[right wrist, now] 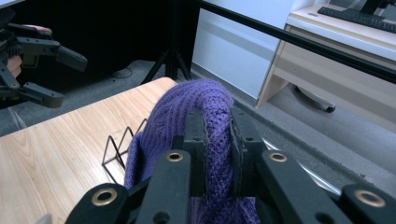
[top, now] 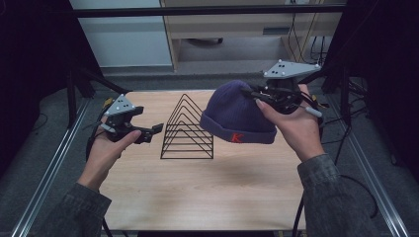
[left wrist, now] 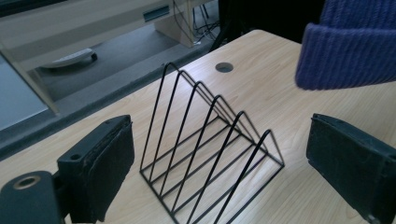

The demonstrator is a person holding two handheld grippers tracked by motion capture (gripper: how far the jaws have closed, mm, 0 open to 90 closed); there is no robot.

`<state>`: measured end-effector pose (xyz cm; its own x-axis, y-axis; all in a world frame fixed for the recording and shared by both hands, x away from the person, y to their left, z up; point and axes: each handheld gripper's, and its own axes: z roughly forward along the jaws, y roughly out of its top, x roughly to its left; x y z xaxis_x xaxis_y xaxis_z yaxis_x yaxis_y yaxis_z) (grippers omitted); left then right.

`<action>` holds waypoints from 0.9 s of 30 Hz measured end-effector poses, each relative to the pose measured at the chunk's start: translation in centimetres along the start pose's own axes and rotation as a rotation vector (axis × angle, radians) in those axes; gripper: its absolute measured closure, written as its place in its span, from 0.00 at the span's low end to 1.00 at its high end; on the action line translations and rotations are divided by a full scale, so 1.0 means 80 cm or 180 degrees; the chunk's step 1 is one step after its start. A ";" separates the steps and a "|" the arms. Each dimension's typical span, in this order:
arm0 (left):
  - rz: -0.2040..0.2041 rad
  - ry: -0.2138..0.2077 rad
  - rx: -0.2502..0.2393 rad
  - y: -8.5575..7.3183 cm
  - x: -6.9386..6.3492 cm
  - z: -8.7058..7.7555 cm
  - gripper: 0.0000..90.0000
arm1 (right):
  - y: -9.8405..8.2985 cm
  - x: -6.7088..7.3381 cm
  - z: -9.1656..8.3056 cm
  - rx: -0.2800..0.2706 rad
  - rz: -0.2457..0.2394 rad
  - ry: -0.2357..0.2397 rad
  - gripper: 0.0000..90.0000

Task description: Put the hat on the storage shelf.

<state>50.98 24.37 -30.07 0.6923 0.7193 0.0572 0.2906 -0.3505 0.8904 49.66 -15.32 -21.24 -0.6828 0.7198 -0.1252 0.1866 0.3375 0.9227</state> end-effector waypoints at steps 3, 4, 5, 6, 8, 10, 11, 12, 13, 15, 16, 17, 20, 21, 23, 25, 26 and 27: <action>0.0005 -0.0028 -0.0004 0.004 -0.001 0.004 0.10 | 0.008 0.002 0.005 -0.0013 -0.0015 0.0008 0.88; 0.0023 -0.0033 0.0000 0.005 -0.002 0.005 0.11 | 0.010 0.002 0.007 -0.0021 -0.0014 0.0014 0.88; 0.0016 -0.0051 -0.0011 0.006 -0.003 0.008 0.11 | 0.011 0.003 0.009 -0.0024 -0.0013 0.0023 0.88; 0.0039 -0.0070 -0.0003 0.007 -0.004 0.010 0.11 | 0.013 0.003 0.011 -0.0032 -0.0013 0.0033 0.88; 0.0086 -0.0116 0.0002 0.010 -0.008 0.014 0.12 | 0.018 0.006 0.018 -0.0042 -0.0010 0.0063 0.88; 0.0091 -0.0151 -0.0013 0.011 -0.012 0.019 0.12 | 0.020 0.008 0.024 -0.0032 -0.0020 0.0079 0.88; 0.0116 -0.0169 0.0002 0.012 -0.013 0.022 0.12 | 0.021 0.009 0.027 -0.0033 -0.0021 0.0086 0.88; 0.0127 -0.0185 0.0005 0.012 -0.014 0.024 0.13 | 0.022 0.011 0.030 -0.0028 -0.0024 0.0093 0.88; 0.0132 -0.0203 0.0000 0.013 -0.016 0.026 0.13 | 0.023 0.012 0.032 -0.0027 -0.0020 0.0102 0.88; 0.0137 -0.0249 0.0006 0.015 -0.018 0.031 0.14 | 0.025 0.015 0.038 -0.0029 -0.0020 0.0127 0.88; 0.0126 -0.0268 0.0001 0.015 -0.019 0.033 0.15 | 0.026 0.017 0.041 -0.0031 -0.0023 0.0147 0.88; 0.0165 -0.0292 0.0026 0.016 -0.021 0.036 0.16 | 0.028 0.019 0.043 -0.0034 -0.0033 0.0155 0.88; 0.0224 -0.0340 0.0048 0.021 -0.027 0.041 0.17 | 0.033 0.025 0.049 -0.0046 -0.0049 0.0195 0.88; 0.0237 -0.0359 0.0035 0.022 -0.028 0.042 0.17 | 0.034 0.027 0.051 -0.0046 -0.0056 0.0207 0.88; 0.0238 -0.0395 0.0037 0.024 -0.029 0.045 0.17 | 0.036 0.030 0.053 -0.0045 -0.0063 0.0227 0.88; 0.0234 -0.0415 0.0044 0.025 -0.030 0.049 0.17 | 0.037 0.032 0.056 -0.0042 -0.0073 0.0241 0.88; 0.0232 -0.0424 0.0054 0.025 -0.030 0.051 0.17 | 0.037 0.033 0.056 -0.0048 -0.0073 0.0250 0.88; 0.0219 -0.0424 0.0064 0.025 -0.030 0.053 0.18 | 0.038 0.034 0.057 -0.0053 -0.0068 0.0259 0.88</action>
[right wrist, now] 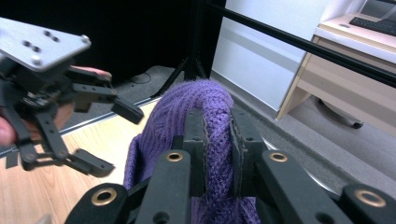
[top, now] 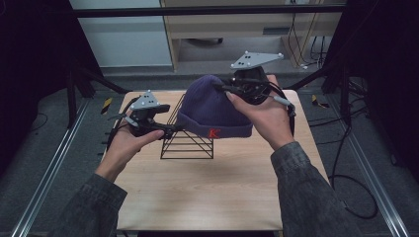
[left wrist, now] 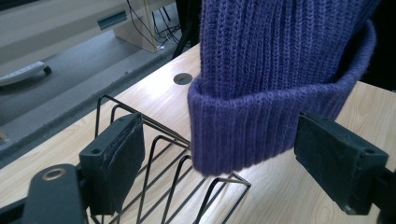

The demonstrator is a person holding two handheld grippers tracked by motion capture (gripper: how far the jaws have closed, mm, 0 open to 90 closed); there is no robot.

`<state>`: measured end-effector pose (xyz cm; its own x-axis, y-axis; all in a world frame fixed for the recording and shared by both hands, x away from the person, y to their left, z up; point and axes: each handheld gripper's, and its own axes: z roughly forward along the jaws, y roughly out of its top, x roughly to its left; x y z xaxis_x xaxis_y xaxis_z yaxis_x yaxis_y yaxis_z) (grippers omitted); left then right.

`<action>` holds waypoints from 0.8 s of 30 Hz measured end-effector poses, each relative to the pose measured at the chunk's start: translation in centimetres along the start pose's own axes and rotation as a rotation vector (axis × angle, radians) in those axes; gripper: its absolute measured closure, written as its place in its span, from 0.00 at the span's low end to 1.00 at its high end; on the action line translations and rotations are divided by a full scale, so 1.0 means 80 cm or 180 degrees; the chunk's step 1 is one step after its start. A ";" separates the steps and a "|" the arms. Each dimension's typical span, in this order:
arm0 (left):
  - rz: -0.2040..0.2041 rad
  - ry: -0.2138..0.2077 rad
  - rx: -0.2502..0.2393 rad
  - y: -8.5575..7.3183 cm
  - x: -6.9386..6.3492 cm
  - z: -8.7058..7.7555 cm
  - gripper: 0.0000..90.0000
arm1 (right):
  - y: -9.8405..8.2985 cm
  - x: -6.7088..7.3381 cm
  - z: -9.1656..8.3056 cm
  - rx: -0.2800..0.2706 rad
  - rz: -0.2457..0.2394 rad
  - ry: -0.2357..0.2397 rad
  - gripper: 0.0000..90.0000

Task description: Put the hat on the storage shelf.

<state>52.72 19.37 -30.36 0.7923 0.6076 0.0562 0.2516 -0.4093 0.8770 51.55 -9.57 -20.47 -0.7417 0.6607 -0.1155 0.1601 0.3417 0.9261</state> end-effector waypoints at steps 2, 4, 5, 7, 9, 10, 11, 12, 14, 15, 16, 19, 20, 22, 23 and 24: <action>-0.0034 0.0084 -0.0010 0.000 0.001 0.003 0.18 | 0.001 0.001 0.001 -0.0008 -0.0006 0.0012 0.88; -0.0083 0.0017 -0.0055 -0.002 0.001 0.007 0.24 | 0.002 0.002 0.003 -0.0005 -0.0008 0.0029 0.88; -0.0094 -0.0020 -0.0042 -0.002 0.001 0.009 0.25 | 0.002 0.003 0.003 0.0004 -0.0017 0.0029 0.88; -0.0038 -0.0031 -0.0002 -0.002 0.001 0.012 0.31 | 0.004 0.003 0.005 0.0012 -0.0038 0.0028 0.88; -0.0080 -0.0092 -0.0010 -0.002 0.003 0.013 0.44 | 0.005 0.002 0.006 0.0019 -0.0049 0.0025 0.88; -0.0060 -0.0084 -0.0014 -0.002 0.004 0.013 0.52 | 0.006 0.002 0.007 0.0019 -0.0052 0.0024 0.88; -0.0042 -0.0071 -0.0025 -0.002 0.004 0.013 0.60 | 0.007 0.002 0.007 0.0019 -0.0068 0.0022 0.88; -0.0033 -0.0094 -0.0015 -0.001 0.004 0.013 0.67 | 0.007 0.001 0.007 0.0019 -0.0064 0.0024 0.88; -0.0023 -0.0118 -0.0023 -0.001 0.004 0.014 0.77 | 0.008 0.000 0.007 0.0017 -0.0070 0.0010 0.88; -0.0020 -0.0104 -0.0023 -0.001 0.004 0.014 0.79 | 0.008 -0.001 0.007 0.0018 -0.0058 0.0009 0.88; -0.0042 -0.0097 -0.0038 0.000 0.004 0.013 0.82 | 0.008 -0.003 0.007 0.0018 -0.0059 0.0002 0.88; -0.0084 -0.0013 -0.0068 0.002 0.006 0.009 0.85 | 0.007 -0.008 0.010 0.0025 -0.0031 -0.0031 0.88; -0.0114 0.0010 -0.0086 0.002 0.007 0.008 0.85 | 0.006 -0.010 0.011 0.0024 -0.0021 -0.0038 0.88; -0.0135 0.0095 -0.0110 0.003 0.009 0.001 0.86 | 0.005 -0.015 0.015 0.0030 -0.0007 -0.0065 0.88; -0.0146 0.0141 -0.0110 0.004 0.010 -0.001 0.86 | 0.004 -0.017 0.018 0.0028 0.0011 -0.0069 0.88; -0.0135 0.0183 -0.0106 0.004 0.011 -0.004 0.86 | 0.004 -0.019 0.021 0.0035 0.0021 -0.0074 0.88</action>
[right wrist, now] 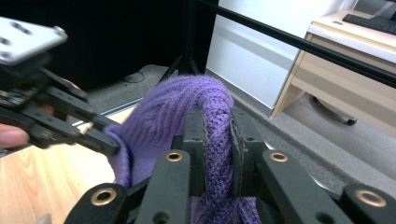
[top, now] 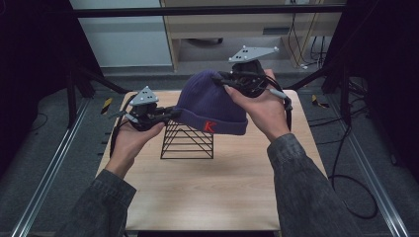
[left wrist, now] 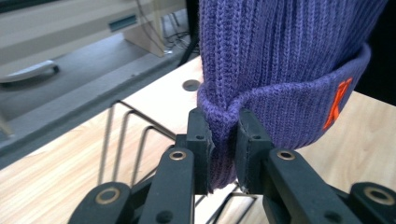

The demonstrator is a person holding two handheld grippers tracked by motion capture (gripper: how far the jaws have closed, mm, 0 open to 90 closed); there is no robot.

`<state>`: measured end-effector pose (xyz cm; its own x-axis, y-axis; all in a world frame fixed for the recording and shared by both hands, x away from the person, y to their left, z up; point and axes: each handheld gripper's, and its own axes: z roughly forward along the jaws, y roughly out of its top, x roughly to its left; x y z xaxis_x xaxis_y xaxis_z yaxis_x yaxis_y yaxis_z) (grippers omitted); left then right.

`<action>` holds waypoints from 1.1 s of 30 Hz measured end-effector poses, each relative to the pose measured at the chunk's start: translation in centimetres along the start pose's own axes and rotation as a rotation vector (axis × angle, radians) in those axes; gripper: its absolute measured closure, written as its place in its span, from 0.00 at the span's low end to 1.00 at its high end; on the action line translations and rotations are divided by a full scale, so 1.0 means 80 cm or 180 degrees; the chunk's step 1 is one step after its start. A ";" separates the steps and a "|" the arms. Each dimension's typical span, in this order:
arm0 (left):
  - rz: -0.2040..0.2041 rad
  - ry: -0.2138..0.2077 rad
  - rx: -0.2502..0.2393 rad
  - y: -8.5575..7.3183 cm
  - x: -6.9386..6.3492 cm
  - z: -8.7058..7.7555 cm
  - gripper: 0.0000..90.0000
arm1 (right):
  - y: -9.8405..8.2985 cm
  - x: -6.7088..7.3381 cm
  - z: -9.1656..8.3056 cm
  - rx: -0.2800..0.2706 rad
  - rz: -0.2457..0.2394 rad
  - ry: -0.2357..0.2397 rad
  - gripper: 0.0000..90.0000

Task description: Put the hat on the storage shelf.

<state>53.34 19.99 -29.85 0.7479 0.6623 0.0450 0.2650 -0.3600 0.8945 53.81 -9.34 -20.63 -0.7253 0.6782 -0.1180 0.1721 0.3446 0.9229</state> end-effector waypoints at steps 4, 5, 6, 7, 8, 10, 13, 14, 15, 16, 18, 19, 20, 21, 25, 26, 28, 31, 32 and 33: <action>-0.0014 0.0137 0.0007 0.002 0.007 -0.010 0.86 | 0.000 -0.004 0.015 0.0023 0.0042 -0.0011 0.87; -0.0016 0.0153 0.0023 0.002 0.009 -0.012 0.86 | 0.000 -0.005 0.020 0.0028 0.0048 -0.0012 0.87; -0.0025 0.0169 0.0030 0.001 0.010 -0.013 0.86 | 0.000 -0.005 0.024 0.0024 0.0065 -0.0009 0.87; -0.0035 0.0186 0.0027 0.000 0.011 -0.016 0.86 | 0.000 -0.005 0.028 0.0032 0.0072 -0.0004 0.87; -0.0035 0.0208 0.0030 -0.001 0.013 -0.018 0.86 | 0.000 -0.004 0.032 0.0046 0.0071 -0.0005 0.87; -0.0039 0.0253 0.0051 -0.005 0.018 -0.020 0.86 | 0.001 -0.003 0.039 0.0059 0.0072 0.0011 0.87; -0.0121 0.0292 0.0051 -0.012 0.027 -0.018 0.86 | 0.000 -0.001 0.050 0.0090 0.0076 0.0028 0.87; -0.0127 0.0320 0.0060 -0.014 0.030 -0.017 0.86 | -0.001 -0.001 0.055 0.0101 0.0064 0.0027 0.87; -0.0136 0.0346 0.0043 -0.016 0.030 -0.016 0.86 | -0.002 0.000 0.058 0.0114 0.0072 0.0036 0.87; -0.0112 0.0365 0.0048 -0.017 0.032 -0.016 0.86 | -0.002 0.001 0.061 0.0124 0.0066 0.0030 0.87; -0.0118 0.0396 0.0042 -0.022 0.034 -0.016 0.87 | -0.005 0.001 0.066 0.0137 0.0051 0.0036 0.87; -0.0124 0.0406 0.0042 -0.024 0.035 -0.016 0.87 | -0.006 0.001 0.068 0.0146 0.0057 0.0043 0.87; -0.0115 0.0415 0.0054 -0.026 0.036 -0.015 0.87 | -0.007 0.000 0.070 0.0153 0.0062 0.0050 0.87; -0.0116 0.0425 0.0064 -0.027 0.037 -0.015 0.86 | -0.008 0.000 0.073 0.0164 0.0060 0.0052 0.87; -0.0122 0.0487 0.0076 -0.033 0.041 -0.014 0.87 | -0.011 0.002 0.081 0.0200 0.0068 0.0081 0.86; -0.0126 0.0487 0.0095 -0.035 0.042 -0.014 0.86 | -0.012 0.003 0.082 0.0210 0.0064 0.0084 0.86; -0.0125 0.0500 0.0114 -0.038 0.043 -0.013 0.86 | -0.013 0.004 0.087 0.0250 0.0054 0.0079 0.86; -0.0121 0.0519 0.0119 -0.043 0.044 -0.014 0.87 | -0.015 0.006 0.091 0.0256 0.0037 0.0112 0.86; -0.0116 0.0520 0.0123 -0.045 0.044 -0.015 0.86 | -0.016 0.008 0.092 0.0264 0.0038 0.0118 0.86; -0.0115 0.0524 0.0123 -0.047 0.044 -0.015 0.86 | -0.016 0.008 0.093 0.0263 0.0021 0.0118 0.86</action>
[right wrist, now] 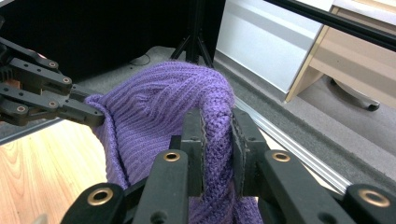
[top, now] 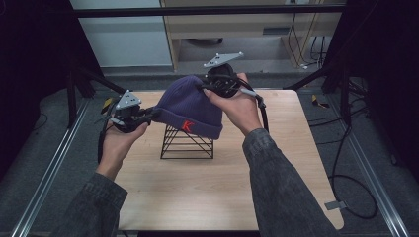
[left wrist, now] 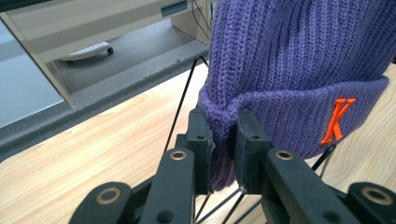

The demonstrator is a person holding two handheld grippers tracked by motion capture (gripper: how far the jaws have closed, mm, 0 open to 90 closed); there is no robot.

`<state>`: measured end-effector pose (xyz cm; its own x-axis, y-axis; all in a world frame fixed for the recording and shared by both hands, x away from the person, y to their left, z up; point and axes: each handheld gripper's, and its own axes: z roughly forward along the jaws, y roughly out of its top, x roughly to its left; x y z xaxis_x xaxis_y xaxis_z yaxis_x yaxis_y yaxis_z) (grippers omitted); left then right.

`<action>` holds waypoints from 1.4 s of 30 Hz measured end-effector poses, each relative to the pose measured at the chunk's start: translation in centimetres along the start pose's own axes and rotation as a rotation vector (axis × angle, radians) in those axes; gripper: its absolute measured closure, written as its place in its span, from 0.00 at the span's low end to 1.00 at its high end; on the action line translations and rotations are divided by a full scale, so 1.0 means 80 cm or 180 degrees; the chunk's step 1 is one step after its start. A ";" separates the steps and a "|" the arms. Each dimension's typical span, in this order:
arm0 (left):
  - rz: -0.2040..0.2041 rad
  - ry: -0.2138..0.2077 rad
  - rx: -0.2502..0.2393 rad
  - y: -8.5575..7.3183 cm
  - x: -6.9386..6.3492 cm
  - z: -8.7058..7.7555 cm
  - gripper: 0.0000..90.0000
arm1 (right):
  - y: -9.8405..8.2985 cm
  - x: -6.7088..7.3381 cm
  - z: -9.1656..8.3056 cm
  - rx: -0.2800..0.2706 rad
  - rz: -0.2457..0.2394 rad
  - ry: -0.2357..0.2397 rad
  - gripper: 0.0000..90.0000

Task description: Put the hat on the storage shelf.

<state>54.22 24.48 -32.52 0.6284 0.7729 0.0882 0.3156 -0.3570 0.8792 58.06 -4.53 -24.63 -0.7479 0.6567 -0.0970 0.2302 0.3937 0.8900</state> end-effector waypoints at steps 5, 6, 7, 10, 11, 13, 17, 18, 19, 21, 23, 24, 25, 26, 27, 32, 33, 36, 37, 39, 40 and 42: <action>-0.0011 -0.0011 0.0018 -0.009 0.000 -0.001 0.86 | -0.002 0.007 0.003 0.0027 -0.0021 0.0026 0.86; -0.0012 -0.0012 0.0020 -0.011 0.000 -0.001 0.86 | -0.002 0.009 0.004 0.0029 -0.0028 0.0032 0.86; -0.0012 -0.0015 0.0025 -0.012 0.000 -0.001 0.86 | -0.002 0.010 0.004 0.0041 -0.0047 0.0035 0.86; -0.0023 -0.0005 0.0040 -0.017 0.003 -0.001 0.86 | -0.001 0.014 0.005 0.0074 -0.0085 0.0059 0.86; -0.0029 -0.0010 0.0044 -0.019 0.004 0.000 0.86 | -0.001 0.015 0.006 0.0091 -0.0096 0.0065 0.86; -0.0033 -0.0009 0.0057 -0.022 0.005 0.000 0.86 | -0.001 0.018 0.009 0.0118 -0.0124 0.0072 0.86; -0.0043 -0.0005 0.0067 -0.028 0.006 0.001 0.86 | -0.001 0.022 0.013 0.0139 -0.0147 0.0101 0.85; -0.0062 -0.0002 0.0053 -0.030 0.007 0.001 0.86 | -0.001 0.023 0.013 0.0145 -0.0151 0.0110 0.85; -0.0059 0.0002 0.0059 -0.031 0.007 0.001 0.86 | -0.001 0.024 0.014 0.0148 -0.0160 0.0118 0.85; -0.0072 0.0011 0.0069 -0.035 0.008 0.001 0.86 | -0.002 0.027 0.015 0.0150 -0.0168 0.0132 0.85; -0.0082 0.0025 0.0073 -0.037 0.009 0.001 0.86 | -0.002 0.029 0.017 0.0164 -0.0182 0.0144 0.85; -0.0086 0.0027 0.0084 -0.039 0.010 0.001 0.86 | -0.003 0.031 0.017 0.0182 -0.0192 0.0151 0.85; -0.0104 0.0031 0.0075 -0.040 0.010 0.002 0.86 | -0.003 0.032 0.018 0.0193 -0.0205 0.0157 0.85; -0.0100 0.0027 0.0077 -0.042 0.010 0.002 0.86 | -0.003 0.033 0.019 0.0195 -0.0207 0.0165 0.85; -0.0102 0.0021 0.0084 -0.043 0.010 0.002 0.86 | -0.004 0.034 0.019 0.0200 -0.0210 0.0178 0.85; -0.0104 0.0002 0.0100 -0.049 0.009 0.003 0.86 | -0.003 0.037 0.022 0.0226 -0.0239 0.0202 0.85; -0.0108 0.0002 0.0095 -0.050 0.008 0.004 0.86 | -0.003 0.038 0.022 0.0228 -0.0241 0.0204 0.85; -0.0099 0.0001 0.0118 -0.052 0.009 0.004 0.86 | -0.004 0.039 0.023 0.0237 -0.0238 0.0219 0.85; -0.0099 -0.0001 0.0123 -0.054 0.009 0.004 0.86 | -0.004 0.040 0.024 0.0237 -0.0237 0.0226 0.85; -0.0118 -0.0009 0.0129 -0.055 0.009 0.005 0.86 | -0.005 0.042 0.024 0.0242 -0.0244 0.0249 0.85; -0.0104 -0.0013 0.0140 -0.056 0.009 0.004 0.86 | -0.005 0.042 0.025 0.0240 -0.0241 0.0254 0.85; -0.0101 -0.0018 0.0140 -0.057 0.009 0.004 0.86 | -0.005 0.043 0.026 0.0244 -0.0238 0.0262 0.85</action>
<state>53.45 26.47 -36.62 0.6216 0.7812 0.0578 0.3664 -0.3551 0.8600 56.67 -1.12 -26.27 -0.8126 0.5699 -0.1223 0.2163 0.4896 0.8447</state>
